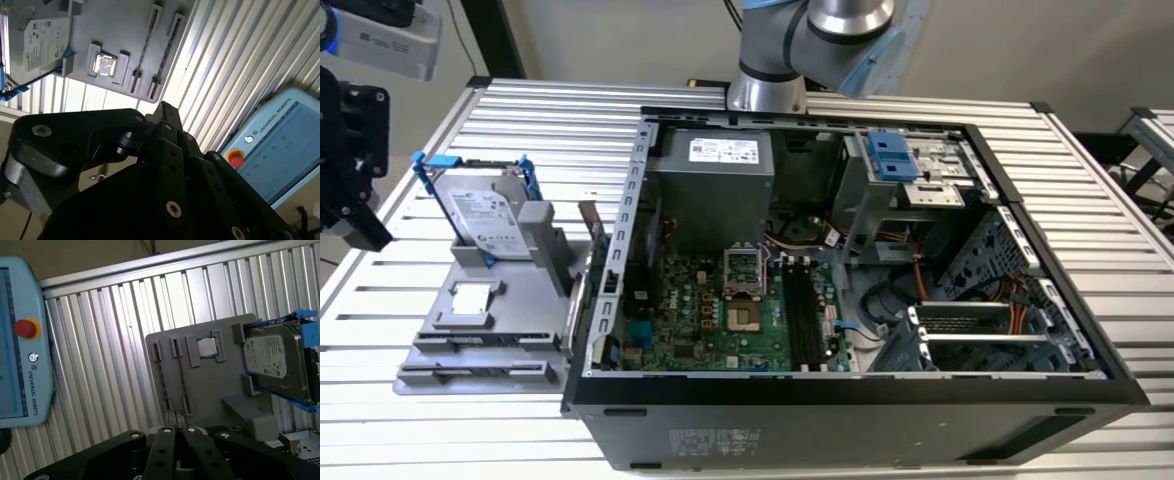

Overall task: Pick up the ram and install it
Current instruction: 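Pick up the ram and move it above insertion slot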

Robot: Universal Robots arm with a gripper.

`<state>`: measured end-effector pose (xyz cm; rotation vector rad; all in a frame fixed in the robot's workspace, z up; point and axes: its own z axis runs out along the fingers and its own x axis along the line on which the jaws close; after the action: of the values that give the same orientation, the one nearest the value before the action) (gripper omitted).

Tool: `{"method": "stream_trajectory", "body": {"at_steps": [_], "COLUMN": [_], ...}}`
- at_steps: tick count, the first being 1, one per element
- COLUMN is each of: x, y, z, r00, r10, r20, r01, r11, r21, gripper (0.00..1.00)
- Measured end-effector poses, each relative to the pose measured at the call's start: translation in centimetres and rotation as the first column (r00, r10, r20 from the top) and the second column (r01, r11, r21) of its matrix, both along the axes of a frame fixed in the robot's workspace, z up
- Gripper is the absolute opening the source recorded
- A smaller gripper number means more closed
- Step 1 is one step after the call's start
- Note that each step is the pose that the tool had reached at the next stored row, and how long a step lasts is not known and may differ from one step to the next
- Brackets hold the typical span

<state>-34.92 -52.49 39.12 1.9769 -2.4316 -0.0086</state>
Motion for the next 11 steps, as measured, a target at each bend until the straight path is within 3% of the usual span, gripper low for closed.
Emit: {"method": "stream_trajectory", "body": {"at_steps": [11], "x": [0.00], "y": [0.00], "z": [0.00], "r00": [0.9978], "r10": [0.066], "r20": [-0.0001], "r01": [-0.066], "r11": [0.9978], "r21": [-0.0040], "gripper": [0.00]}}
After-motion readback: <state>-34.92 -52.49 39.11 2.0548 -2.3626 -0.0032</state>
